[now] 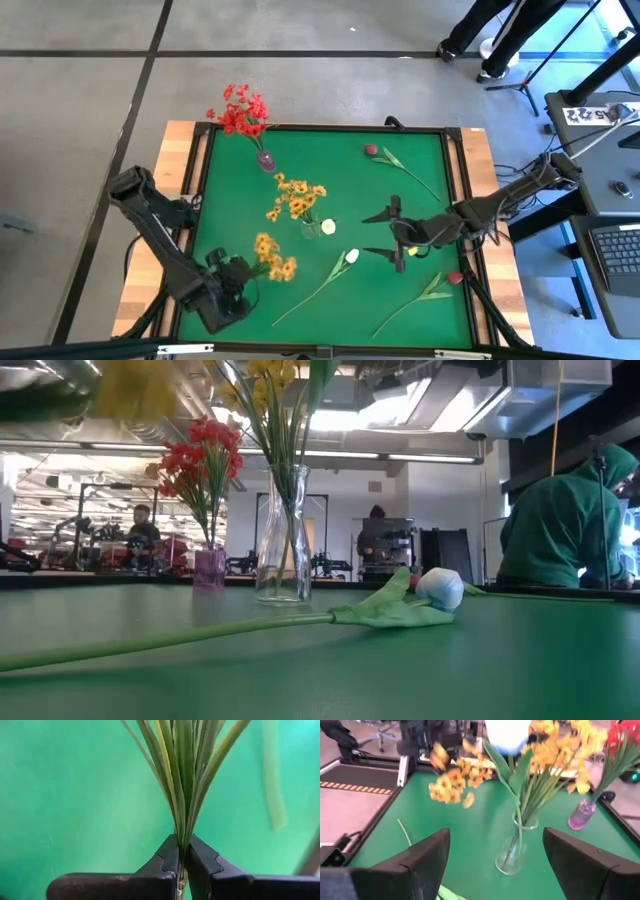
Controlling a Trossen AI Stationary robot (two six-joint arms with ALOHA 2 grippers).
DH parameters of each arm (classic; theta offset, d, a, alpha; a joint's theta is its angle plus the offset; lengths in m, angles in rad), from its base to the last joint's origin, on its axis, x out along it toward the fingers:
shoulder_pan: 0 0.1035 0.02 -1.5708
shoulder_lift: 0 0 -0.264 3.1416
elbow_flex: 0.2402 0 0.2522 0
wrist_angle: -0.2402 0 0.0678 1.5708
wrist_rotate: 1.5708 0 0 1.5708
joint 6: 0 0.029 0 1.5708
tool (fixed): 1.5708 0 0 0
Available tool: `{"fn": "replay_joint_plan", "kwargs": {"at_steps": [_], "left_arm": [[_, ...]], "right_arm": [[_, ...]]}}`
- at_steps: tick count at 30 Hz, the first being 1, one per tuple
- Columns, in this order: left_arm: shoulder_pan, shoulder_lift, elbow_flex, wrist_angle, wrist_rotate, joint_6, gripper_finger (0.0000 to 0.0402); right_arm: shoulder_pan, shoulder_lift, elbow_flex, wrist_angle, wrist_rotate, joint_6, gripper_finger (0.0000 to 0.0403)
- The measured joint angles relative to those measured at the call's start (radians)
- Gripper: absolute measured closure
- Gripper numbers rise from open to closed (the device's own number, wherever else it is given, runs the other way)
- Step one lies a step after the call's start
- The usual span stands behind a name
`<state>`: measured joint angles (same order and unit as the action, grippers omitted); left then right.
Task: Sort flowers into vase by color
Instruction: Put the yellow flowers into the transparent vase
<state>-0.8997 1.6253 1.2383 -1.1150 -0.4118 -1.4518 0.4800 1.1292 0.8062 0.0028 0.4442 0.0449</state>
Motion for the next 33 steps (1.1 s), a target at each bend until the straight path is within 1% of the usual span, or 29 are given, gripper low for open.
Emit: {"fn": "replay_joint_plan", "kwargs": {"at_steps": [2, 5, 8, 10, 13, 15, 16, 18, 19, 22, 24, 25, 28, 33], "left_arm": [[-0.021, -0.022, 0.072, -0.053, -0.096, 0.000, 0.0392], [-0.062, -0.035, 0.181, -0.045, -0.288, 0.066, 0.0393], [-0.079, -0.038, 0.294, -0.001, -0.492, 0.204, 0.0393], [-0.082, -0.038, 0.352, 0.043, -0.607, 0.332, 0.0393], [-0.072, -0.038, 0.418, 0.159, -0.753, 0.567, 0.0393], [-0.046, -0.039, 0.449, 0.246, -0.814, 0.738, 0.0393], [-0.022, -0.039, 0.458, 0.290, -0.825, 0.825, 0.0393], [0.035, -0.039, 0.467, 0.393, -0.805, 0.989, 0.0392], [0.071, -0.039, 0.468, 0.449, -0.767, 1.064, 0.0392], [0.182, -0.039, 0.470, 0.625, -0.580, 1.254, 0.0392], [0.256, -0.039, 0.470, 0.714, -0.444, 1.330, 0.0391], [0.290, -0.039, 0.471, 0.744, -0.386, 1.352, 0.0391], [0.380, -0.039, 0.471, 0.807, -0.265, 1.380, 0.0391], [0.490, -0.039, 0.471, 0.893, -0.024, 1.369, 0.0390]], "right_arm": [[0.019, -0.010, 0.000, 0.005, 0.009, -0.004, 0.0086], [0.045, -0.010, 0.000, 0.062, -0.003, -0.022, 0.0086], [0.069, 0.002, 0.000, 0.204, -0.092, -0.059, 0.0086], [0.085, 0.015, 0.000, 0.307, -0.140, -0.099, 0.0086], [0.093, 0.029, 0.000, 0.451, -0.157, -0.162, 0.0086], [0.089, 0.039, 0.001, 0.512, -0.151, -0.185, 0.0086], [0.086, 0.044, 0.001, 0.532, -0.141, -0.195, 0.0086], [0.066, 0.060, 0.001, 0.580, -0.120, -0.209, 0.0086], [0.056, 0.065, 0.001, 0.592, -0.118, -0.209, 0.0086], [0.019, 0.078, 0.001, 0.616, -0.134, -0.208, 0.0086], [-0.004, 0.082, 0.001, 0.625, -0.152, -0.207, 0.0086], [-0.011, 0.082, 0.001, 0.628, -0.165, -0.207, 0.0086], [-0.030, 0.082, 0.001, 0.658, -0.201, -0.208, 0.0086], [-0.037, 0.082, 0.019, 0.700, -0.226, -0.207, 0.0086]]}}
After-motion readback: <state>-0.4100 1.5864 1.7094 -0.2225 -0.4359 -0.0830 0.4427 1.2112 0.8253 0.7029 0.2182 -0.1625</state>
